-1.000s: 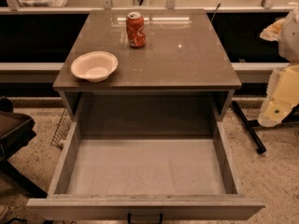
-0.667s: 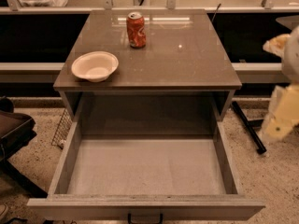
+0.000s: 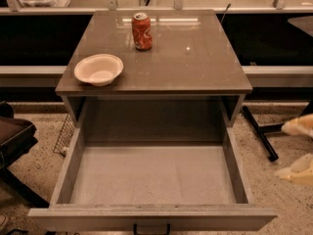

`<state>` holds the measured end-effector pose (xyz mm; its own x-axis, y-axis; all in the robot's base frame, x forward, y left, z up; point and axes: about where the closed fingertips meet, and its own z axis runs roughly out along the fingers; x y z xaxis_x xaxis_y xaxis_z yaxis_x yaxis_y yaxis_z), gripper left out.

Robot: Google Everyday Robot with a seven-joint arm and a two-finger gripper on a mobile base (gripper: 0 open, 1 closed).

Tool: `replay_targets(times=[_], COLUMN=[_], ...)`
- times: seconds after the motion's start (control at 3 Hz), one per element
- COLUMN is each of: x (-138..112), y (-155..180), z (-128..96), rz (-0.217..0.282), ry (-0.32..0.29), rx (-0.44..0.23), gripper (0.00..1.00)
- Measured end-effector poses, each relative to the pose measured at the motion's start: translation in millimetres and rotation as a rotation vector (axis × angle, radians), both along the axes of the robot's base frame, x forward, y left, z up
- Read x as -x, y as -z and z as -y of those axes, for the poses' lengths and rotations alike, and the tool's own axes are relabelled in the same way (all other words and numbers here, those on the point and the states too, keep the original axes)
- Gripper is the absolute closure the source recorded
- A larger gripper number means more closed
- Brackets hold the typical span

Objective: Close top drawer

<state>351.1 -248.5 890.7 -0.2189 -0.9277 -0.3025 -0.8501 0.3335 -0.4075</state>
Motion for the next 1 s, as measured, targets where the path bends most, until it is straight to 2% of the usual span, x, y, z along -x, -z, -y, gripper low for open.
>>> replay_targets(times=[0.33, 0.67, 1.0], x=[23.2, 54.3, 53.2], y=[69.9, 129.3, 127.8], z=[8.6, 20.4, 19.6], rz=[-0.03, -0.097, -0.096], ry=[-0.003, -0.007, -0.007], rx=[-0.016, -0.036, -0.036], gripper=[0.64, 0.96, 1.0])
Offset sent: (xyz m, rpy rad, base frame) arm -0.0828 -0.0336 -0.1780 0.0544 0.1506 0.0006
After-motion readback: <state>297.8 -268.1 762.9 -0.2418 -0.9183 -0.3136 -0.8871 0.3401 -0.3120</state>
